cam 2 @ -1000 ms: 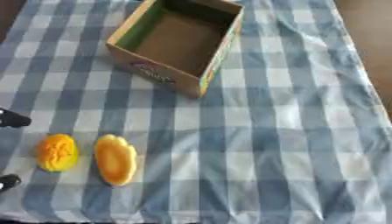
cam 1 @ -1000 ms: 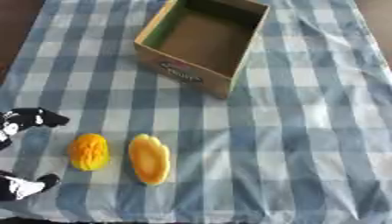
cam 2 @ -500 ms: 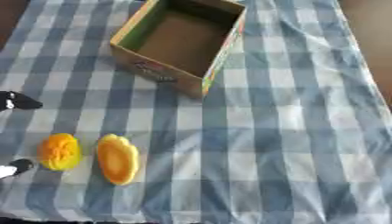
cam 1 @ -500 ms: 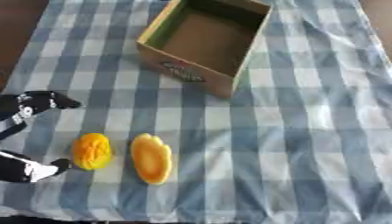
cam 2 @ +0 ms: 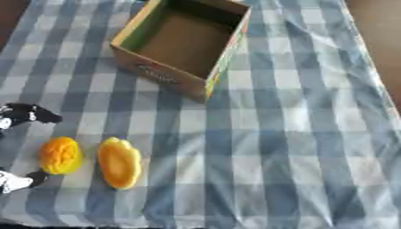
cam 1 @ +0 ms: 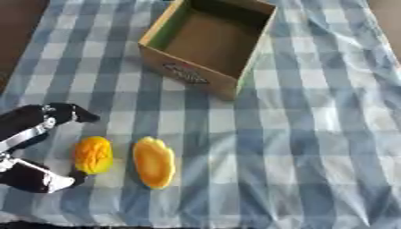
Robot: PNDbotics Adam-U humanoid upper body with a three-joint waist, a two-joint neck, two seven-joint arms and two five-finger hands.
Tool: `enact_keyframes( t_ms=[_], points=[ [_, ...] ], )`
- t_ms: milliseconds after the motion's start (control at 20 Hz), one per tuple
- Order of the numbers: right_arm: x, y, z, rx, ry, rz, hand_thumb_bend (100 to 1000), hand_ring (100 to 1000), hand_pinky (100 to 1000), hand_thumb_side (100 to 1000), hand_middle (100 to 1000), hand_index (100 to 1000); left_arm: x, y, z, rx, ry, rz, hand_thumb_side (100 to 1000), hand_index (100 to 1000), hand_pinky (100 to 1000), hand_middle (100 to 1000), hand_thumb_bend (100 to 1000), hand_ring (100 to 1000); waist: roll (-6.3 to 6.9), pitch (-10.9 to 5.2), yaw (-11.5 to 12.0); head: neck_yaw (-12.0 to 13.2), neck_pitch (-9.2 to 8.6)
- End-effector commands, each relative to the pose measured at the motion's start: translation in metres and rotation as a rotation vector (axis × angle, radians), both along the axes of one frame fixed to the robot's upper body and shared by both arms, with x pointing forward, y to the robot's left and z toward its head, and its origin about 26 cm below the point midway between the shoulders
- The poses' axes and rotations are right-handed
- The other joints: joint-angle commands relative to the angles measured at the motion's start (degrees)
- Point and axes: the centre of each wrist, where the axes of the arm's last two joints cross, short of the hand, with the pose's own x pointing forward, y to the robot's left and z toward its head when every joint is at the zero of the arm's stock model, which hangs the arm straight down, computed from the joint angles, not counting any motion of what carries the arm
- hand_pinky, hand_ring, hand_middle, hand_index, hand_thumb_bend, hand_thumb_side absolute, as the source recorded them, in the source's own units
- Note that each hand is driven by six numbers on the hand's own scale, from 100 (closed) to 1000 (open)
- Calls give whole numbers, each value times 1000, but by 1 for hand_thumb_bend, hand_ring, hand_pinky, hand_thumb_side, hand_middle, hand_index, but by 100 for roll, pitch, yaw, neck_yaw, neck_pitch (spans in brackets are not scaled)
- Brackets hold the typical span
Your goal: Pick up objects on the table and place them in the box.
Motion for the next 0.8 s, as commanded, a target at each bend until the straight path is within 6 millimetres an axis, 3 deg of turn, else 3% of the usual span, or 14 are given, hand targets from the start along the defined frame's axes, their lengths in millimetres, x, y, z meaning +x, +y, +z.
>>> enact_keyframes(
  t_ms=[50,400,800],
  points=[
    [-4,1,9,-15,-32,8,100,861,752,649,731,743,-1,-3,6,18,7,-2,167,913,859,794,489,838,4,-95,-15,21,29],
    [-4,1,9,-8,-33,8,100,859,751,652,727,741,-3,-7,-2,58,52,43,100,909,836,777,450,821,1,-79,-40,35,29],
    [-4,1,8,-1,-33,9,100,857,750,653,725,740,-3,-10,-3,73,54,59,100,902,813,766,416,804,-9,-69,-52,56,29]
  ],
)
